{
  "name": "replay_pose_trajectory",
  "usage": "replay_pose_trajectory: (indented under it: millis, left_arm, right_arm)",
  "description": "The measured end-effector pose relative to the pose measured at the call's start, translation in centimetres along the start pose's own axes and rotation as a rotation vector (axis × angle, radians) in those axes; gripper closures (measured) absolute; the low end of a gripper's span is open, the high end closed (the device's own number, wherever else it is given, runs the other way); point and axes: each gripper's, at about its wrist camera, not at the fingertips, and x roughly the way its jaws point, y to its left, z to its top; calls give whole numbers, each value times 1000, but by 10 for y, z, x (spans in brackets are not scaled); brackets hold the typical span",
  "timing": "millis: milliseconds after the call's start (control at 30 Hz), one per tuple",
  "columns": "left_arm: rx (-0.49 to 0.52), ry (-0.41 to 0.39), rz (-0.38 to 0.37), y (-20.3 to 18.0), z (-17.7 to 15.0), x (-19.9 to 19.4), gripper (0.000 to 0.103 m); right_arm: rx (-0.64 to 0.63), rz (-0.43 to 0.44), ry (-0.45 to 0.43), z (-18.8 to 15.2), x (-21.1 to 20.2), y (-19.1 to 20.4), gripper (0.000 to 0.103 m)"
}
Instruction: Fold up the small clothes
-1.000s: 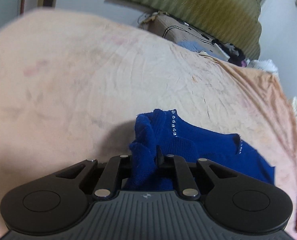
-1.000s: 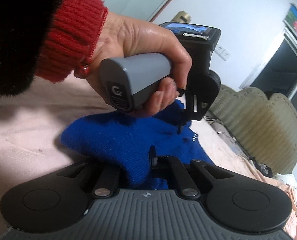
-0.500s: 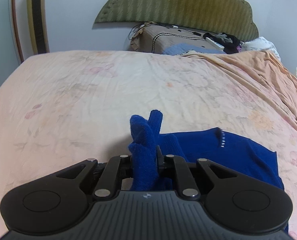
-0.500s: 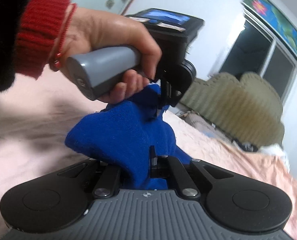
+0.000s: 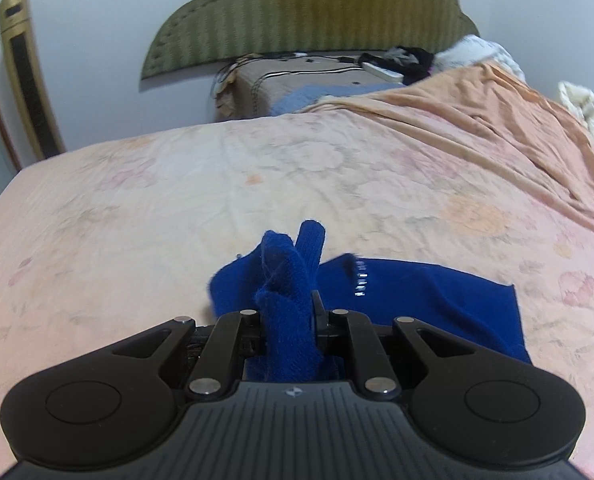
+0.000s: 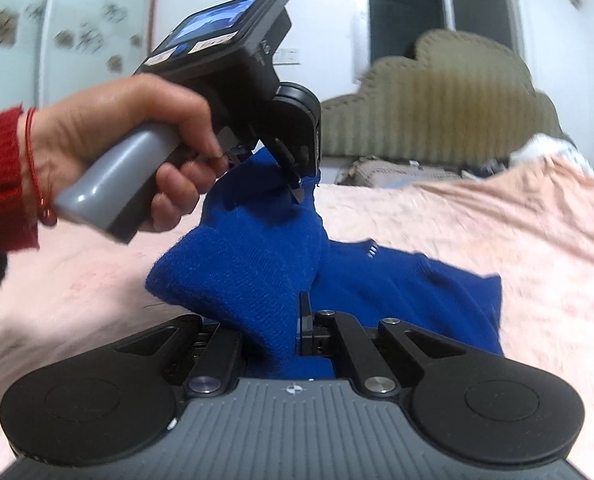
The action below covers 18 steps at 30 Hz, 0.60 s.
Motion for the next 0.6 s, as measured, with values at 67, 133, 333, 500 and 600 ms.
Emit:
replay_pose_trajectory:
  millis: [67,133,333,500,600]
  left_arm:
    - [33,-3,-2,-16,1,5,91]
    - [59,-4,-5,-30,2,10,91]
    - [105,5,-13,-65,4,27,91]
    - [147,0,-9,-91,3,39,91]
    - [147,10,-19,-104,2,49,91]
  right_arm:
    - [39,-3,5,-5,-1,-10,98]
    - [84,-4,11,-9,-1,-23,98]
    - [226,0,28,-17,11,-59,98]
    - [370,24,43,-27,15,-88,98]
    - [447,41,45,-34,15,-100,98]
